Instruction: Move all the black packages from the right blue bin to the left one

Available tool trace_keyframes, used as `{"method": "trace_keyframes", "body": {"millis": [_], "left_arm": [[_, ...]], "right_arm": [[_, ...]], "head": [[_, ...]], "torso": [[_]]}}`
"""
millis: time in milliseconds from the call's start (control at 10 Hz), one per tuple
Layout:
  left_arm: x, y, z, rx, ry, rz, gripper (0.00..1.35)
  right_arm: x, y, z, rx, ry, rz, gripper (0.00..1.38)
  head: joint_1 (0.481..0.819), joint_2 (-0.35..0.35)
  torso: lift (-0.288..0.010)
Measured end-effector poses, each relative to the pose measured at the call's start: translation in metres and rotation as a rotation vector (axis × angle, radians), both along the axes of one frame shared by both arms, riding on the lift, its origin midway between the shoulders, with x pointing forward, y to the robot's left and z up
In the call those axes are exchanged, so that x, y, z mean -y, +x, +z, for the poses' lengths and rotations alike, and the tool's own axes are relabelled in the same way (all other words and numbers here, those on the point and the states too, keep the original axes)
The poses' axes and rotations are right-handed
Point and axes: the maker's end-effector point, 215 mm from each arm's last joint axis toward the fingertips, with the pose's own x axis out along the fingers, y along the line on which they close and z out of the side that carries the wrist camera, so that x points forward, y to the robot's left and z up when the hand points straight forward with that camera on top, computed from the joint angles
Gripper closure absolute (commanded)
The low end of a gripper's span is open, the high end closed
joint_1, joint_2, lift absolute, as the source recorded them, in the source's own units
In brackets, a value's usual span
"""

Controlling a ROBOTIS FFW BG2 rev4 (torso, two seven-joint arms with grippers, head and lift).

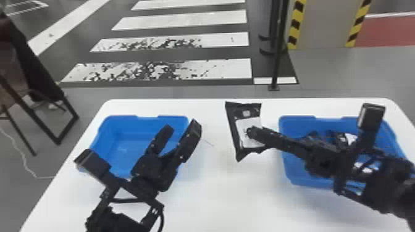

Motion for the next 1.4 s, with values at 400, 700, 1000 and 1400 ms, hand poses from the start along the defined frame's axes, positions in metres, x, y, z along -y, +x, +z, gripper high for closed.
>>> {"method": "trace_keyframes", "body": {"millis": [400,700,1000,1400], "left_arm": [[0.04,-0.003,-0.004,-0.034,-0.031,-0.12,0.12],[0.059,-0.008,-0.012,-0.075,-0.048,-0.174,0.78],[0.049,-0.006,-0.01,-0.065,-0.013,-0.129,1.22],[0.036,-0.01,-0.011,-0.089,0.057,-0.075,1.22]], "right_arm": [[-0.051,-0.026,0.0,-0.06,0.071,0.135,1.13],[-0.079,-0.036,-0.006,-0.085,0.08,0.202,1.13],[-0.084,-0.036,-0.007,-0.084,0.084,0.206,1.13],[-0.078,-0.027,-0.003,-0.07,0.115,0.172,0.81]], "head": [[0.695,0.175],[0.695,0.19],[0.695,0.207],[0.695,0.217]], "torso": [[-0.14],[-0.14],[-0.14],[-0.14]]}}
